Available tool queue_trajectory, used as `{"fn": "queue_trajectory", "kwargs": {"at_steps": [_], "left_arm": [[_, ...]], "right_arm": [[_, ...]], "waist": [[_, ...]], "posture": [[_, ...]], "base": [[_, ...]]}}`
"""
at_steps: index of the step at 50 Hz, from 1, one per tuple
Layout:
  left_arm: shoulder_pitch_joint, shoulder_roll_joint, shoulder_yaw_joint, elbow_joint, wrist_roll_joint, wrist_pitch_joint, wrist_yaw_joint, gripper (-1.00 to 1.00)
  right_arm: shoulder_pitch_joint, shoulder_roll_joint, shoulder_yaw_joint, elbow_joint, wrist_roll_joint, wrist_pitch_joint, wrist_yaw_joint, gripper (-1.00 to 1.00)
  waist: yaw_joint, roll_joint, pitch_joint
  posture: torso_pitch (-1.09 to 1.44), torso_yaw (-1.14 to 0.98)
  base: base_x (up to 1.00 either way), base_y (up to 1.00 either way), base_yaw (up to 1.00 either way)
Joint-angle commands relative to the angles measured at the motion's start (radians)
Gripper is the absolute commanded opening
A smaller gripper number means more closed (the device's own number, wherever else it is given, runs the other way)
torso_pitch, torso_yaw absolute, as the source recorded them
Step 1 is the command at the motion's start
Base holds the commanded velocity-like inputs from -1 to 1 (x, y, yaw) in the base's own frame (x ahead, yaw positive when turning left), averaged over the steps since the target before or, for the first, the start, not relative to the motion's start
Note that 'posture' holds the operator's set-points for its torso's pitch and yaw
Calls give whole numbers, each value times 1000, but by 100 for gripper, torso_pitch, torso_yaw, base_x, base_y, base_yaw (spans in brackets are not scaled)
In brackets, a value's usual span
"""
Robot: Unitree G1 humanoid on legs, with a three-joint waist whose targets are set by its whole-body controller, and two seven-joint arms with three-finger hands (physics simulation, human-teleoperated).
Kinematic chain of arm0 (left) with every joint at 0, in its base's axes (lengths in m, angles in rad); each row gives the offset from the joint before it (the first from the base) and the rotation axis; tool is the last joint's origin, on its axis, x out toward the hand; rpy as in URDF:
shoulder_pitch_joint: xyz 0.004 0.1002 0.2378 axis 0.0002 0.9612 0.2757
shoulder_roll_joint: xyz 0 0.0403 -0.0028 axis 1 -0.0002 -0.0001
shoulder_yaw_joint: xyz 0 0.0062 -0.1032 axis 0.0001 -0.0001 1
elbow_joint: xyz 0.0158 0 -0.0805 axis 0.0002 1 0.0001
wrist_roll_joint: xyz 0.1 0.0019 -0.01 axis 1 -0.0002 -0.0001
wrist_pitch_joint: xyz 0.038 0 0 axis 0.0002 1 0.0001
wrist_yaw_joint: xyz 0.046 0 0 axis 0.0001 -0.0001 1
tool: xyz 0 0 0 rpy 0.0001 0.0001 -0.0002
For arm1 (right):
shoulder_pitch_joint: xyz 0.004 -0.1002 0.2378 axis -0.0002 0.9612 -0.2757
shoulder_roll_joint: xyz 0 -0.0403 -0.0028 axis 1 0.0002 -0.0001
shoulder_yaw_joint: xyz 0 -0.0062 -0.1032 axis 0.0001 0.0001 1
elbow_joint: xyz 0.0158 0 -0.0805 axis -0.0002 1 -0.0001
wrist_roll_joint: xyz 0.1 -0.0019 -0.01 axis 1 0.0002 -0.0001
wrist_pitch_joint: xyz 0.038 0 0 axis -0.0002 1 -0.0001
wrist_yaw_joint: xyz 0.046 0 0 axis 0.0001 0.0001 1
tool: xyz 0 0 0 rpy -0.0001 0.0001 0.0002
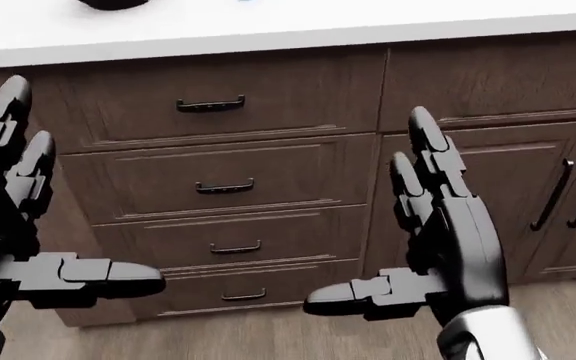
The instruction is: Pick up the bowl with cake and place it on the tray. Pick up the cupcake and place it on the tray.
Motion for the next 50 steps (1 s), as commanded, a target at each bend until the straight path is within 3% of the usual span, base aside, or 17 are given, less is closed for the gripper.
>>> {"fn": "queue_trajectory", "kwargs": {"at_steps": [1,2,3,7,8,15,18,25,26,31,36,38,39,40,42,47,50], "left_arm": [[-22,2,-7,-36,-7,-36,-5,100],[-22,2,-7,-37,-6,-35,-6,100],[-29,4,-6,-44,-7,-23,-6,100],[-35,4,-11,-21,-4,-42,-7,100],[-33,4,-13,-26,-3,-38,-7,100],[-25,0,-16,-34,1,-37,-7,100],[-36,1,-20,-31,4,-29,-7,100],[-101,18,-29,-26,21,20,-9,100],[-113,19,-30,-39,22,41,-8,100],[-153,29,-34,-61,29,90,-12,100],[-180,37,-30,-69,32,119,-18,100],[-196,40,-29,-74,32,136,-18,100],[-203,42,-28,-79,32,146,-19,100],[-210,44,-27,-83,32,155,-19,100],[-224,50,-17,-86,28,166,-22,100],[-239,59,-5,-102,20,191,-22,100],[-251,65,2,-113,13,209,-20,100]], "right_arm": [[-25,-4,-11,-61,5,-39,-4,100],[-26,0,-16,-73,19,-35,-5,100],[-30,-2,-20,-76,26,-38,-4,100],[-27,-9,-11,-61,13,-56,4,100],[-26,-9,-11,-56,11,-63,5,100],[-15,-4,-10,-49,15,-76,11,100],[-18,-6,-19,-64,16,-84,7,100],[-31,-16,-49,-116,34,-51,-20,100],[-34,-18,-53,-126,39,-42,-23,100],[-43,-24,-53,-162,42,-13,-33,100],[-60,-29,-61,-173,47,5,-37,100],[-70,-32,-62,-190,51,26,-42,100],[-74,-33,-63,-201,52,37,-44,100],[-77,-34,-65,-209,55,46,-45,100],[-88,-37,-67,-225,58,65,-49,100],[-95,-39,-66,-236,57,75,-52,100],[-98,-41,-69,-235,58,73,-50,100]], "waist": [[-3,-4,-12],[1,-32,-2],[-1,-11,-6],[-2,23,-31],[11,28,-24],[38,-5,-19],[18,-16,-8],[5,12,-15],[7,20,-34],[9,-14,1],[8,-45,5],[10,-75,4],[12,-110,-9],[0,-65,17],[14,-83,8],[15,-68,1],[6,-43,-5]], "posture": [[0,0],[0,0],[0,0],[0,0],[0,0],[0,0],[0,0],[0,0],[0,0],[0,0],[0,0],[0,0],[0,0],[0,0],[0,0],[0,0],[0,0]], "base": [[0,62,0],[0,0,0],[0,0,0],[0,0,2],[0,0,36],[0,0,91],[0,0,34],[0,0,0],[14,0,0],[33,0,0],[40,0,0],[40,0,0],[41,0,0],[41,0,0],[40,0,0],[41,0,0],[41,0,0]]}}
